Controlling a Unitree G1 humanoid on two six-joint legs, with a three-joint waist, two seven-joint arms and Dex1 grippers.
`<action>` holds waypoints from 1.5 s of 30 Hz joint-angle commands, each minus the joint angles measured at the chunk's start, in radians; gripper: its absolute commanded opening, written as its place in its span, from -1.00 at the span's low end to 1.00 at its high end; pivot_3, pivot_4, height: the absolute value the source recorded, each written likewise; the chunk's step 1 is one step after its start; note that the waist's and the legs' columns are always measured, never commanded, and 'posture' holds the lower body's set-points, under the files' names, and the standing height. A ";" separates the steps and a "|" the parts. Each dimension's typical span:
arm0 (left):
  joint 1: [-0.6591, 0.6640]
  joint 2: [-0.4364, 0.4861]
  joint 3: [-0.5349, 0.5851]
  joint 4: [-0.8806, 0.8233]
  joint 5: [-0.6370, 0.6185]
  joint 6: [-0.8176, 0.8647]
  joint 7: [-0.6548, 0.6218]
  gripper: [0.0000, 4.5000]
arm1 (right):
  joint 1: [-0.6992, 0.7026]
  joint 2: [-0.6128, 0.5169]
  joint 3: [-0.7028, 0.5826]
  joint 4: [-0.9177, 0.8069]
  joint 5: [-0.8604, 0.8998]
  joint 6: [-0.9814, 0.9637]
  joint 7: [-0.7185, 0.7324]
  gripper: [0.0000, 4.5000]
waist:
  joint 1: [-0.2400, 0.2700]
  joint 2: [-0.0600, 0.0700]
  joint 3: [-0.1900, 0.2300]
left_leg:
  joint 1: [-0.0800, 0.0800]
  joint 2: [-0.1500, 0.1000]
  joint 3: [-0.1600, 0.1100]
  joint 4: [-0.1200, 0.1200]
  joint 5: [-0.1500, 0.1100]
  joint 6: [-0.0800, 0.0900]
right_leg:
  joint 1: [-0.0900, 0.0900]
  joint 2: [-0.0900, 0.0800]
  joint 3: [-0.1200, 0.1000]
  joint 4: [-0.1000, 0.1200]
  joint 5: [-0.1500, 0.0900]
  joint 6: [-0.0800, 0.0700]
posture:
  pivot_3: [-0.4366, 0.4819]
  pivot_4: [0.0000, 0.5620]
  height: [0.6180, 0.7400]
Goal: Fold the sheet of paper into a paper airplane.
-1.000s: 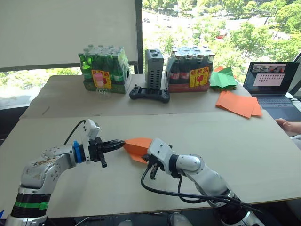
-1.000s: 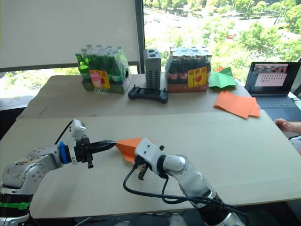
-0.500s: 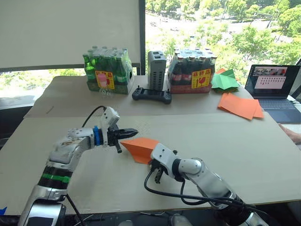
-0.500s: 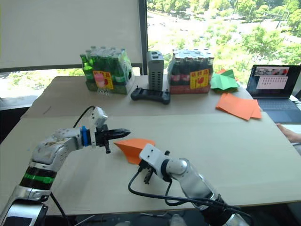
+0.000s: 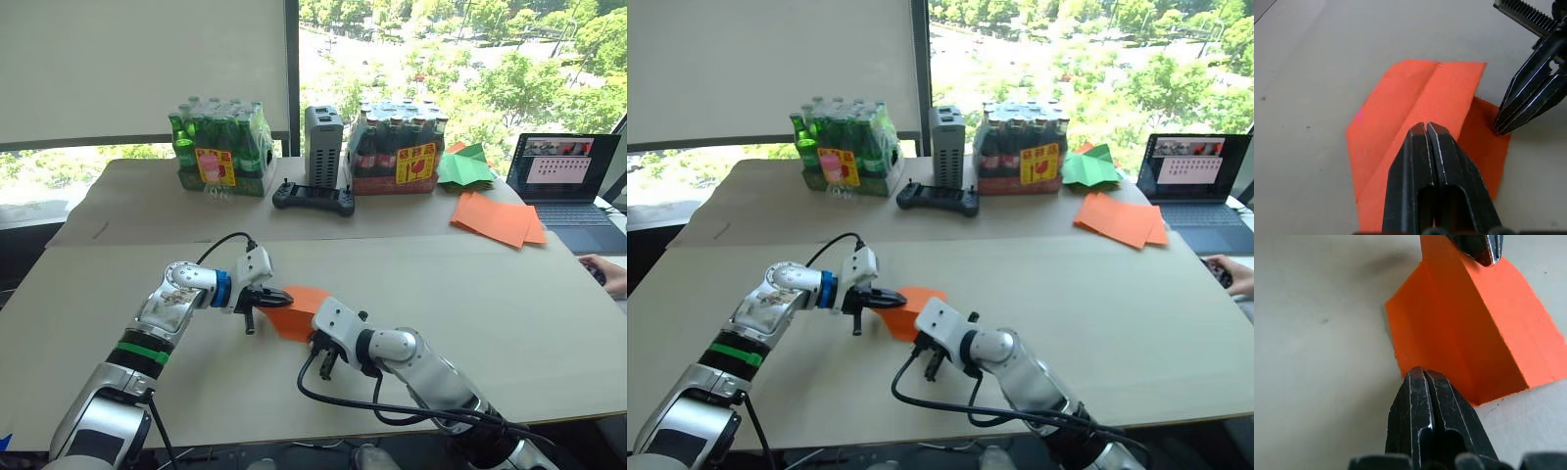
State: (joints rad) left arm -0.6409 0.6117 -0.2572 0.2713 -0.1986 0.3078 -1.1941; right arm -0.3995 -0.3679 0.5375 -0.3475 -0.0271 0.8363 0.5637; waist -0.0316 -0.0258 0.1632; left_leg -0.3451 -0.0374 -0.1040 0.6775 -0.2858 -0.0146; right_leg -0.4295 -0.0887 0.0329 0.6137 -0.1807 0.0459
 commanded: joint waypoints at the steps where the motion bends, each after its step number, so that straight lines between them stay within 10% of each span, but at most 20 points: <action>1: 0.044 0.011 0.035 -0.074 -0.014 0.026 0.014 -0.98 | 0.009 -0.010 0.000 0.037 -0.015 0.030 -0.009 -0.98 | -0.003 0.000 0.000 | 0.000 0.000 0.000 0.000 0.000 0.000 | 0.000 0.000 0.000 0.000 0.000 0.000 | -0.05 -0.47 0.72; 22: 0.224 0.002 0.098 -0.332 -0.074 0.173 0.124 -0.98 | -0.099 0.074 -0.334 -0.189 0.261 0.325 0.010 -0.98 | -0.011 0.000 0.000 | -0.008 0.001 0.000 0.000 0.000 0.000 | -0.010 0.000 0.000 0.003 0.000 -0.001 | -0.05 -0.47 0.72; 31: 0.261 0.001 0.087 -0.354 -0.071 0.177 0.132 -0.98 | -0.142 0.074 -0.326 0.026 0.243 0.238 -0.051 0.27 | -0.009 0.000 0.001 | -0.009 -0.001 0.001 0.000 0.000 0.001 | -0.010 -0.001 0.000 0.002 0.000 -0.001 | -0.05 -0.47 0.72; 45: 0.281 -0.001 0.079 -0.393 -0.074 0.199 0.148 -0.98 | -0.120 0.145 -0.503 0.149 0.445 0.389 -0.027 0.27 | -0.011 0.000 0.001 | -0.009 0.000 0.001 0.000 0.000 0.001 | -0.010 -0.001 0.001 0.003 0.000 -0.001 | -0.05 -0.47 0.72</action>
State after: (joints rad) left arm -0.3570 0.6069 -0.1793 -0.0831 -0.2610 0.5040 -1.0470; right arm -0.5237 -0.2141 0.0500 -0.1835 0.3871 1.2071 0.5260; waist -0.0425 -0.0253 0.1637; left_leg -0.3538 -0.0378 -0.1034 0.6771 -0.2862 -0.0139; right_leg -0.4398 -0.0898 0.0334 0.6166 -0.1802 0.0451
